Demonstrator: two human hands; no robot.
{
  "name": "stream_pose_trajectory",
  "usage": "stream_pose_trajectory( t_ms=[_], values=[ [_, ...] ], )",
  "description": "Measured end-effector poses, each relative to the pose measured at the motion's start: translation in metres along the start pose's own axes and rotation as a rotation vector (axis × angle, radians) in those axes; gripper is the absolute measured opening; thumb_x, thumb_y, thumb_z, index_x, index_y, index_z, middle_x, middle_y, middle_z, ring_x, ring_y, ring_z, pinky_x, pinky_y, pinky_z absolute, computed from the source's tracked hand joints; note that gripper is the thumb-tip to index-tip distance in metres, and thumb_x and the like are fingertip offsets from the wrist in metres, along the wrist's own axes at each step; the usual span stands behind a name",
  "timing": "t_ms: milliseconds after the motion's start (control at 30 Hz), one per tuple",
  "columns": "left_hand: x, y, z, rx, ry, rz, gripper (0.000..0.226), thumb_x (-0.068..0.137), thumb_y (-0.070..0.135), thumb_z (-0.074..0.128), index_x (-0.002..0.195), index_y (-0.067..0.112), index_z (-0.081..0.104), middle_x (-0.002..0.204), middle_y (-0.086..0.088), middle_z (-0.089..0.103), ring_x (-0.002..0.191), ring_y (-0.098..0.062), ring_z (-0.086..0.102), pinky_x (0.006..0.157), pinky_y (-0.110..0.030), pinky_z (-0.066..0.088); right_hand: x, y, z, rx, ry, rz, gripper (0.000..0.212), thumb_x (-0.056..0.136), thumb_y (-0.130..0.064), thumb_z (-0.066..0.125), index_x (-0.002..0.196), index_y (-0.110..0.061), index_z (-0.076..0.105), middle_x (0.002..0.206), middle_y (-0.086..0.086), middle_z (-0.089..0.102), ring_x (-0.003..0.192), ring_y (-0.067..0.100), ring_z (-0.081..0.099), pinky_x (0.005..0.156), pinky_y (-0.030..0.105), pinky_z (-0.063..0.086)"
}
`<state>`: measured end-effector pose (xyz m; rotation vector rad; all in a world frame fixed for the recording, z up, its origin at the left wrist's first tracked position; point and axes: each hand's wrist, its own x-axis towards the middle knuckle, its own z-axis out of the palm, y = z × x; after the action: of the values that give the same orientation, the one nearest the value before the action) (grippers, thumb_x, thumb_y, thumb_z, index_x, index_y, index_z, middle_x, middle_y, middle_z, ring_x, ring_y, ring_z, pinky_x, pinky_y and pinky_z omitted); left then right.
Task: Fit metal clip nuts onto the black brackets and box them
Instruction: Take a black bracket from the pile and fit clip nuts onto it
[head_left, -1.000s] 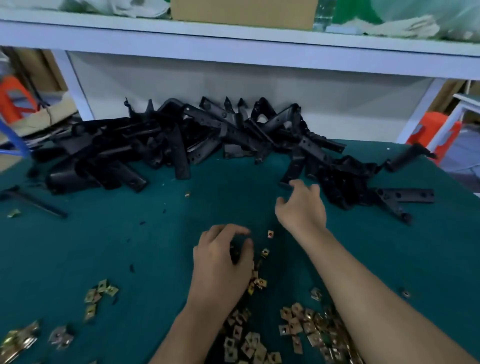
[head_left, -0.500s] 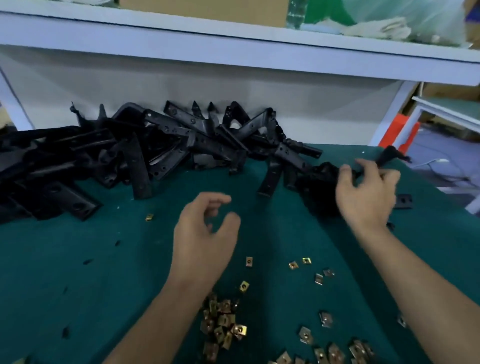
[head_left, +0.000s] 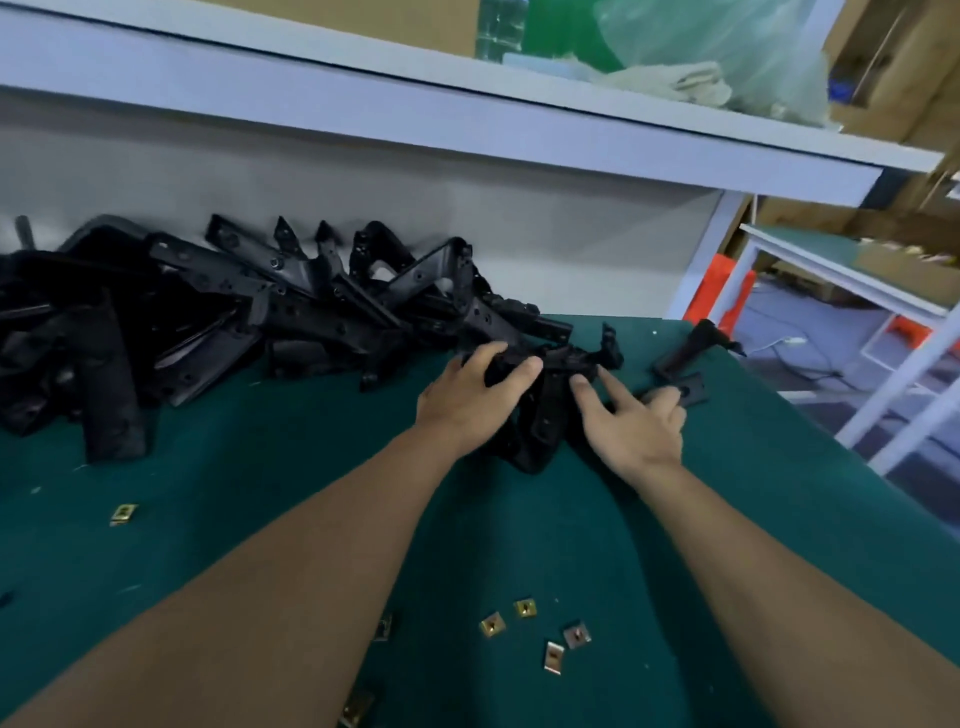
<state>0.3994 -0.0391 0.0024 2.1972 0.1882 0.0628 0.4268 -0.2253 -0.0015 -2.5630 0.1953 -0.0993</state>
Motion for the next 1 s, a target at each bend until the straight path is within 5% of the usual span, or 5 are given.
stream_pose_trajectory(
  t_ms=[233,400,567,733,1000],
  values=[
    [-0.032,-0.026,-0.021,-0.099,0.026,0.073,0.014,0.097,0.044,0.059,0.109,0.038,0.063,0.109,0.012,0.065,0.097,-0.007,0.061,0.071,-0.018,0.043,-0.041,-0.036,0.022,-0.021,-0.132,-0.157,0.063,0.091,-0.076,0.023,0.135,-0.046,0.056,0.122,0.002,0.024,0.132,0.03,0.025,0.111,0.042,0.03],
    [-0.075,-0.046,-0.059,-0.077,0.029,0.012,0.009,0.099,0.04,0.059,0.091,0.038,0.056,0.089,0.003,0.07,0.079,-0.012,0.066,0.055,-0.018,0.045,-0.092,-0.063,0.041,-0.024,-0.167,-0.246,0.059,0.094,-0.07,0.026,0.132,-0.037,0.057,0.125,0.001,0.021,0.126,0.03,0.027,0.107,0.041,0.036],
    [-0.124,-0.072,-0.103,-0.033,0.015,-0.042,0.006,0.097,0.035,0.059,0.092,0.033,0.056,0.089,-0.004,0.07,0.084,-0.023,0.069,0.073,-0.04,0.061,-0.148,-0.095,0.056,-0.035,-0.233,-0.308,0.058,0.098,-0.064,0.026,0.135,-0.029,0.054,0.134,0.008,0.023,0.123,0.034,0.028,0.107,0.044,0.035],
    [-0.157,-0.095,-0.142,0.18,0.129,-0.049,0.007,0.099,0.033,0.057,0.104,0.038,0.058,0.097,0.008,0.065,0.087,-0.011,0.063,0.058,-0.013,0.04,-0.189,-0.116,0.069,-0.02,-0.341,-0.373,0.057,0.097,-0.062,0.03,0.138,-0.029,0.051,0.132,0.007,0.024,0.121,0.033,0.027,0.108,0.043,0.033],
    [-0.187,-0.078,-0.168,-0.018,0.44,0.057,0.023,0.106,0.024,0.051,0.125,0.035,0.06,0.097,0.021,0.063,0.081,0.008,0.065,0.064,-0.007,0.05,-0.202,-0.121,0.037,0.624,-0.389,-0.249,0.03,0.099,-0.054,0.05,0.119,-0.035,0.064,0.122,-0.006,0.051,0.124,0.018,0.046,0.094,0.024,0.04]
  ],
)
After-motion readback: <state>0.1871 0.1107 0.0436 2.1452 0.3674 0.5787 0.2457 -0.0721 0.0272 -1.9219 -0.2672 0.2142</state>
